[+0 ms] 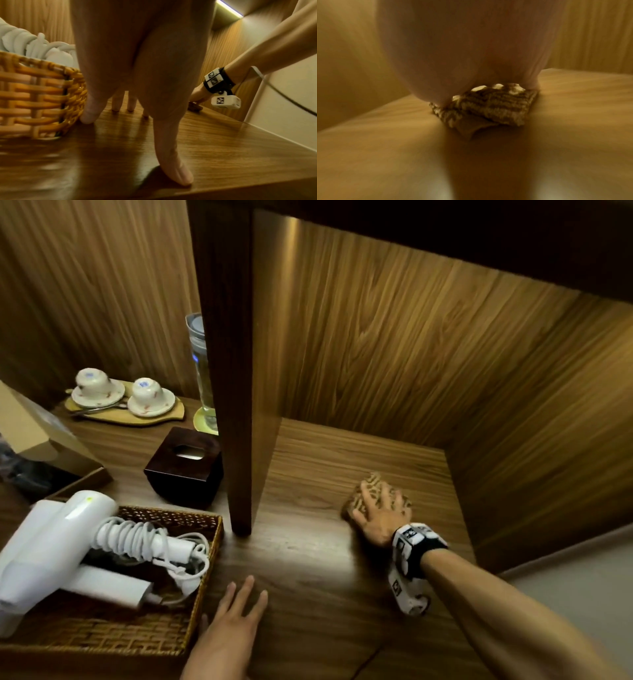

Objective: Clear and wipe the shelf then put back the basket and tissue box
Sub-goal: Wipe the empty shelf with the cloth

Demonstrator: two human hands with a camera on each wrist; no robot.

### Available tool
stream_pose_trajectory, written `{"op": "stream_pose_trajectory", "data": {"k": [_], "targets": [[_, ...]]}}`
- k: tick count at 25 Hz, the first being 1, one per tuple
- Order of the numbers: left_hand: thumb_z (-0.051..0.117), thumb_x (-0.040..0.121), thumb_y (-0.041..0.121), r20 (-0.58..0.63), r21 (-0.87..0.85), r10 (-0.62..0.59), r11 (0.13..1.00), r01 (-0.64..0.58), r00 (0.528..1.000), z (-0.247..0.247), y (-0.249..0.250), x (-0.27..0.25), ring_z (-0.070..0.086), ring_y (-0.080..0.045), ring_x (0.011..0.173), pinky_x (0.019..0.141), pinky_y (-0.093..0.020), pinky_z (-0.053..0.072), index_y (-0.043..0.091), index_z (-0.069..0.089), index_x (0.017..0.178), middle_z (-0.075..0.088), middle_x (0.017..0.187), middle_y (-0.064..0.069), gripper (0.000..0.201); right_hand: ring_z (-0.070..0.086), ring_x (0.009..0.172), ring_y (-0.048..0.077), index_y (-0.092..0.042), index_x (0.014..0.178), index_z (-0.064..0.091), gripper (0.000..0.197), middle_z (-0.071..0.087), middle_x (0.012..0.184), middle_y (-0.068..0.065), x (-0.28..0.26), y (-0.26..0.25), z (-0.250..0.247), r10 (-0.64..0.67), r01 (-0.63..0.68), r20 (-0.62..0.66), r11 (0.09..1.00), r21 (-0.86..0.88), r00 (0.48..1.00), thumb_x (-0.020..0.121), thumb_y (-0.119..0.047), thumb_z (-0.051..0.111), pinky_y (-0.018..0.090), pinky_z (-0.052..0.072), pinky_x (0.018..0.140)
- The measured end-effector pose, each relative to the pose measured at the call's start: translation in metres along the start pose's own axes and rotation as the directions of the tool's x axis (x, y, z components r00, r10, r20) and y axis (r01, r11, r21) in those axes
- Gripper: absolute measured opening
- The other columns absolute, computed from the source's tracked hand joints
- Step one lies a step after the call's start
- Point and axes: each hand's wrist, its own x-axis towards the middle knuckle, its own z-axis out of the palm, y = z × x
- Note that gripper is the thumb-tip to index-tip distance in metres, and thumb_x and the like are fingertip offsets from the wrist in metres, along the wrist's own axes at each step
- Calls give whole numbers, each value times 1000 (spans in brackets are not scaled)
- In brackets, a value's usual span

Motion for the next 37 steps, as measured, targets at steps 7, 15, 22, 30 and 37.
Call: {"op": "stream_pose_trajectory", "data": {"k": [7, 15, 22, 30, 37], "targets": [[98, 55, 40, -104, 6, 24, 1000, -24, 994, -6, 5, -29, -10, -27, 160, 124, -57, 27, 29, 4, 165, -17, 172, 4, 146, -4, 164, 34, -58, 158, -18, 80, -10, 178, 4, -241, 3, 126, -292, 292, 4, 956, -23, 956, 96, -78, 27, 62, 17, 129], [97, 53, 47, -191, 4, 42, 999, -42, 981, 1, 4, -32, -4, -26, 160, 126, -50, 26, 28, 8, 165, -9, 174, 2, 145, -4, 163, 45, -31, 171, -4, 79, -6, 177, 21, -201, 157, 110, 459, -451, -5, 874, 183, 888, 105, -67, 22, 58, 8, 133], [98, 47, 48, -210, -10, 9, 1000, -12, 978, 3, 7, -27, 3, -27, 160, 129, -42, 20, 29, 12, 165, -4, 174, 1, 147, -19, 161, 44, -38, 168, -9, 87, -23, 174, 14, -259, 43, 146, -99, 103, -122, 994, 26, 988, 94, -82, 4, 62, -4, 131], [97, 47, 47, -209, -71, -9, 997, -6, 978, 4, 12, -40, 7, -24, 160, 129, -39, 21, 29, 16, 164, 1, 174, 1, 144, 46, 148, 48, -33, 168, 11, 89, 43, 164, 25, -272, 190, 170, -81, 77, -176, 997, -30, 981, 93, -79, 22, 60, 53, 110], [81, 75, 52, -321, -88, 55, 992, -88, 946, 20, 37, -78, 17, -19, 159, 128, -37, 23, 30, 23, 163, 20, 172, 1, 107, 49, 138, 55, -19, 149, 59, 101, 54, 152, 34, -275, 132, 185, -149, 146, -192, 989, -29, 970, 96, -76, -6, 63, 32, 110]]}}
